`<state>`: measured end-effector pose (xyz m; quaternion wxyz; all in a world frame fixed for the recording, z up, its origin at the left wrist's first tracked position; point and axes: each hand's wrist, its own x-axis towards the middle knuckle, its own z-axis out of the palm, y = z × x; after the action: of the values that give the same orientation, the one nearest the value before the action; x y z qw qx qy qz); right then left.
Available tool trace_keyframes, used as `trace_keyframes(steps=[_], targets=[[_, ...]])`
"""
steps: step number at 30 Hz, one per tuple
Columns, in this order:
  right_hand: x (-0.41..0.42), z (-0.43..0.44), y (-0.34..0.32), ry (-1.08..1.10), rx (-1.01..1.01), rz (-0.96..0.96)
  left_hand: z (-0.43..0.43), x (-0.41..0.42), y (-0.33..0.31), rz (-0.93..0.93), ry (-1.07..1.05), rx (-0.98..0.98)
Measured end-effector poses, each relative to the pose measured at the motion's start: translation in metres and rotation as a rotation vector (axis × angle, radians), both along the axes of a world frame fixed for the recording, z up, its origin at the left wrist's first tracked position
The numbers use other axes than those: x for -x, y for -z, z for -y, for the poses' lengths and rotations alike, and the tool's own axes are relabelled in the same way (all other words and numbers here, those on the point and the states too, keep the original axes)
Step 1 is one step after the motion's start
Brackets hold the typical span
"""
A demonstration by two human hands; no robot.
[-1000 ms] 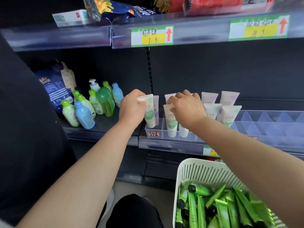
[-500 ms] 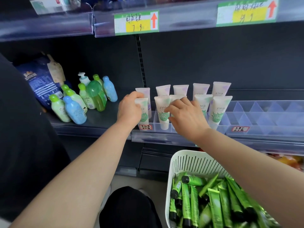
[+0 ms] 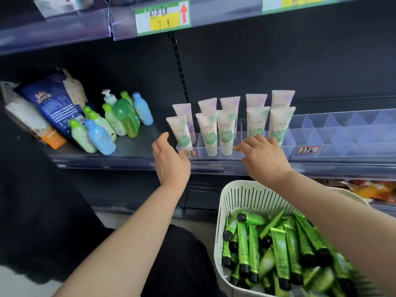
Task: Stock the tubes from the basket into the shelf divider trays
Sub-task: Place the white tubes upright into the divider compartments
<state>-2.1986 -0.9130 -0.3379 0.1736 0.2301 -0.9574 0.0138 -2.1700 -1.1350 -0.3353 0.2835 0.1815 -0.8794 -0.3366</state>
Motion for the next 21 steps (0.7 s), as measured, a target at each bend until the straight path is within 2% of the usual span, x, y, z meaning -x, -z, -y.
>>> trace_keyframes(steps=[3, 8, 13, 21], targets=[[-0.005, -0.011, 0.004, 0.024, -0.012, 0.044, -0.015, -0.008, 0.008, 0.021, 0.086, 0.120], [-0.012, -0.028, 0.015, 0.085, -0.053, 0.093, -0.036, -0.002, 0.013, 0.277, 0.261, 0.347], [-0.016, -0.039, 0.023, 0.163, -0.100, 0.140, -0.046, 0.008, 0.014, 0.421, 0.271, 0.391], [-0.011, -0.042, 0.033, 0.129, -0.147, 0.166, -0.043, 0.014, 0.015, 0.440, 0.217, 0.444]])
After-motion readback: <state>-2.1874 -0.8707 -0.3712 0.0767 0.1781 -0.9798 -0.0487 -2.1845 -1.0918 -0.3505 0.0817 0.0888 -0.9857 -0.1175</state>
